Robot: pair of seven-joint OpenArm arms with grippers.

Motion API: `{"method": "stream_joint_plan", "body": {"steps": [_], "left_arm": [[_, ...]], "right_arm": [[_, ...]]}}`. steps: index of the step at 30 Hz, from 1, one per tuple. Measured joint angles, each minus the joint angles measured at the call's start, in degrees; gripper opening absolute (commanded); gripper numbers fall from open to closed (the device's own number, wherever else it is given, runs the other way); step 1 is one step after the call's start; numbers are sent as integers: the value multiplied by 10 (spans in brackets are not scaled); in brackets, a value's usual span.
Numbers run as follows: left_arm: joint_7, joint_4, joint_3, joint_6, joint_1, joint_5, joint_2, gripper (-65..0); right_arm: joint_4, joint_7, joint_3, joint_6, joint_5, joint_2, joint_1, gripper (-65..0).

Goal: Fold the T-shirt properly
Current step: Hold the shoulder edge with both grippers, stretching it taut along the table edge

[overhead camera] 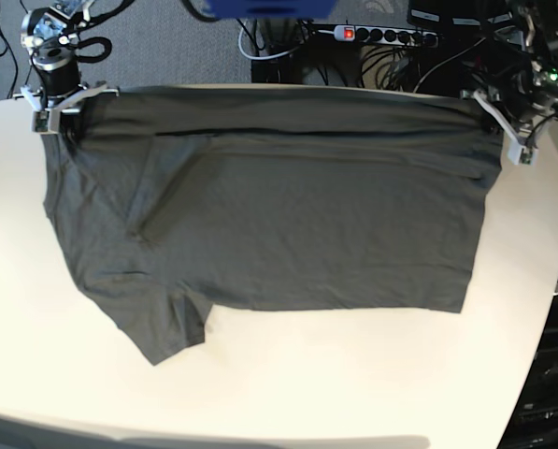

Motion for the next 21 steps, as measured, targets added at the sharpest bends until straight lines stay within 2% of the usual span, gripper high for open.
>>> {"method": "stream_joint_plan", "body": {"steps": [4,8,14,19,21], "left_arm": [[15,35,-2,9,6,15,-1,-624],[94,79,-1,6,-10,12,1,-624],[141,130,-33,7,-35,12,1,-624],[149,136,-40,7,-34,9,2,-624],[148,136,-40,8,-34,9,2,-624]], "right_arm": [[0,0,0,0,-1,0,1,-643],[0,0,0,0,-1,0,1,-643],[0,0,0,0,-1,0,1,-643],[3,-1,0,0,-2,0,1,-641],[19,-17,0,1,-15,0,1,-643]]}}
